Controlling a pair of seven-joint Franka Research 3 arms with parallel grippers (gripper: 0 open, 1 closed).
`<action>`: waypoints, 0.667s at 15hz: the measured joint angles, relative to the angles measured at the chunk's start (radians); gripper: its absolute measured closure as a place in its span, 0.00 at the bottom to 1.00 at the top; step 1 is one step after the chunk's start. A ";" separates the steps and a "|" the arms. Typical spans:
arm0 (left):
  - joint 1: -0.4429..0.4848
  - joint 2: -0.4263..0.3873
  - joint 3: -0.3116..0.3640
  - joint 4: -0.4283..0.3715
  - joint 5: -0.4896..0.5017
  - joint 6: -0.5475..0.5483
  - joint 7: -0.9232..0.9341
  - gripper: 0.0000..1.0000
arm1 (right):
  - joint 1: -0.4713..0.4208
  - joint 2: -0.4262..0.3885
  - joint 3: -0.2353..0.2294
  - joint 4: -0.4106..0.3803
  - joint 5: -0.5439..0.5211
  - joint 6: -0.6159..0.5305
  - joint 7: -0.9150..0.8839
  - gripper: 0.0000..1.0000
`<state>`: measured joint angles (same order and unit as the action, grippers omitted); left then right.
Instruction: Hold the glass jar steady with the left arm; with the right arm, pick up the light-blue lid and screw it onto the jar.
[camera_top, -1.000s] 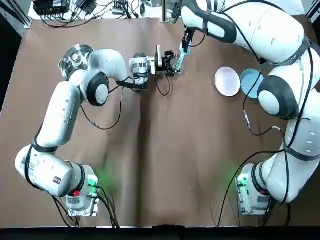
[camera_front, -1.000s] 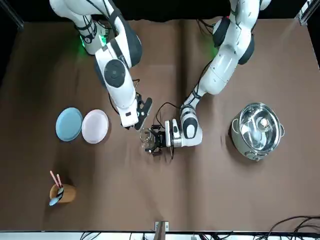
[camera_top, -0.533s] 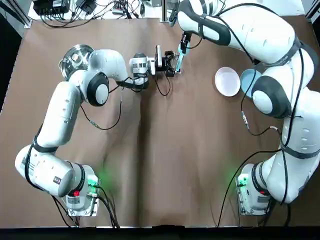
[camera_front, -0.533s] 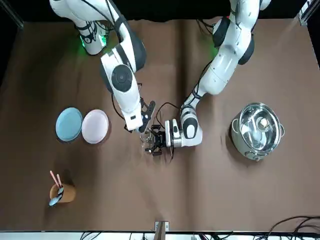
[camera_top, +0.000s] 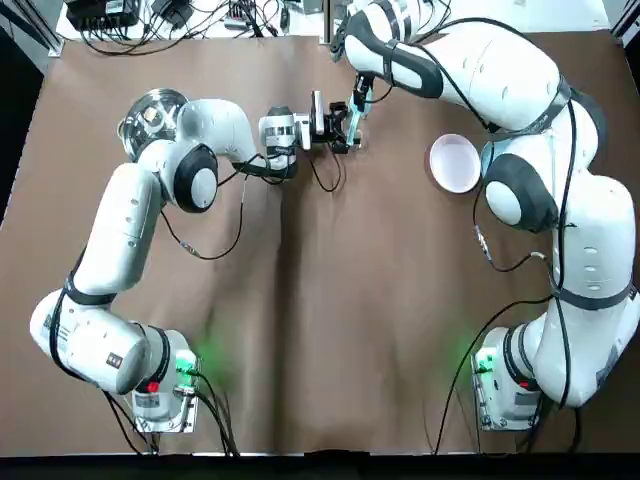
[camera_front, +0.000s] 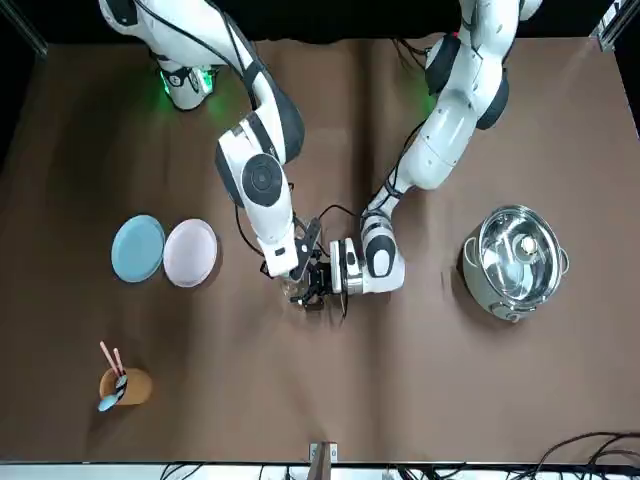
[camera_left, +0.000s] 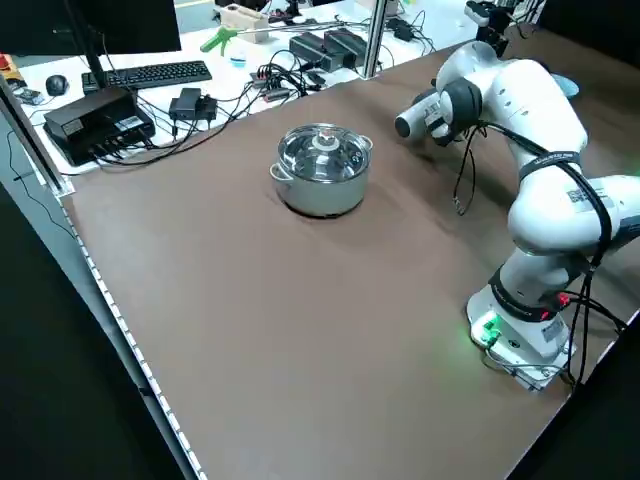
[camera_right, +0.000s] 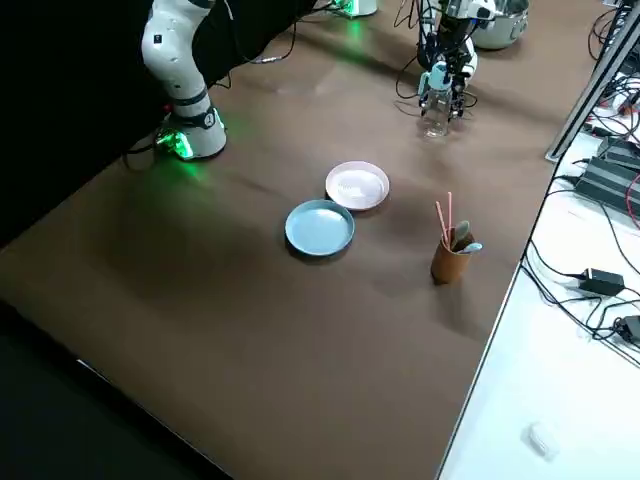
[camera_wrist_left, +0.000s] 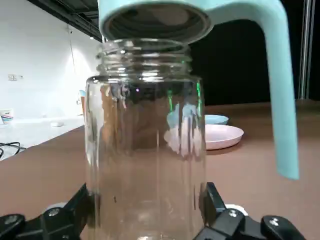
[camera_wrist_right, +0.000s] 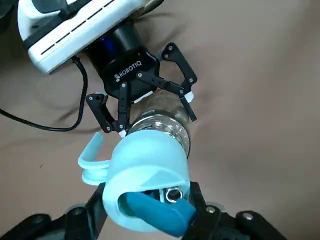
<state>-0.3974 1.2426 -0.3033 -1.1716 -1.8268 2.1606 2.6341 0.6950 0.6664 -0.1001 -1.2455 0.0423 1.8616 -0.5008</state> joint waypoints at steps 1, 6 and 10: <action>-0.003 0.003 0.006 -0.001 0.000 0.013 0.011 0.05 | 0.003 0.003 -0.001 0.000 -0.002 0.002 0.000 0.32; -0.002 0.018 0.010 0.006 -0.004 0.004 0.020 0.05 | 0.012 0.019 -0.004 0.011 -0.019 0.007 0.000 0.32; -0.002 0.018 0.010 0.006 -0.004 0.003 0.020 0.05 | 0.012 0.025 -0.008 0.019 -0.021 0.008 0.000 0.32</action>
<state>-0.3997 1.2605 -0.2935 -1.1656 -1.8304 2.1641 2.6543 0.7067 0.6914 -0.1077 -1.2269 0.0215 1.8694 -0.5006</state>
